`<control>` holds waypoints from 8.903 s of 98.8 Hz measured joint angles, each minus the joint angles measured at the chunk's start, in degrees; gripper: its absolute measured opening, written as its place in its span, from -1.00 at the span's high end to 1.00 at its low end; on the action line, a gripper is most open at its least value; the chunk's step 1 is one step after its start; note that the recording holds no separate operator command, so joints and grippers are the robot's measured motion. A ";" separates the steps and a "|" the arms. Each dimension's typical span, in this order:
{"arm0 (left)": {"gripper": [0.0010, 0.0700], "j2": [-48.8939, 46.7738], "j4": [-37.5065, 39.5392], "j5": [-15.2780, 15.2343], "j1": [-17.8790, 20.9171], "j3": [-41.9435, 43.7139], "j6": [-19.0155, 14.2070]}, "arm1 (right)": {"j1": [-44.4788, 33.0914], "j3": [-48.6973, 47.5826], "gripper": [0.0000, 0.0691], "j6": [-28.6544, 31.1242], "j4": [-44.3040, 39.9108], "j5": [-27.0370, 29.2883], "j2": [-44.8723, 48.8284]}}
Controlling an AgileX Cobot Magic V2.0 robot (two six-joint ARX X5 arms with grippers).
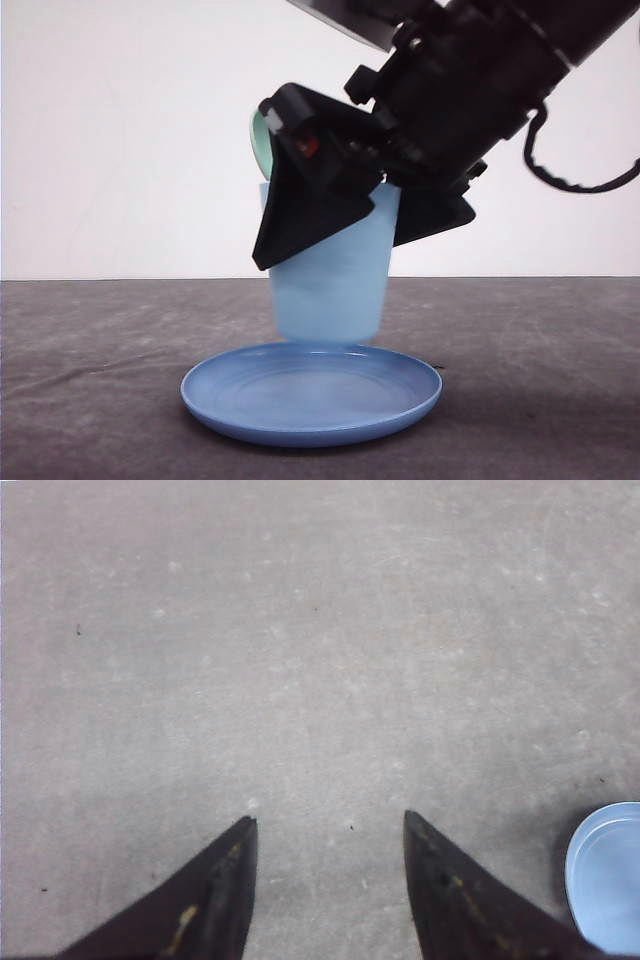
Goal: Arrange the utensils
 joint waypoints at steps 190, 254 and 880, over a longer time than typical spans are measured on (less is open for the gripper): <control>0.23 0.00 0.00 0.02 0.00 0.00 -0.02 | -1.99 0.00 -0.34 0.79 7.56 0.68 9.33; 0.23 0.00 0.00 0.00 0.00 0.00 -0.02 | -1.92 0.00 -0.97 0.96 7.21 -0.37 9.99; 0.96 -40.22 30.36 -7.74 4.28 -47.78 -6.78 | -48.72 -36.02 0.96 -3.19 -13.00 -4.50 -76.24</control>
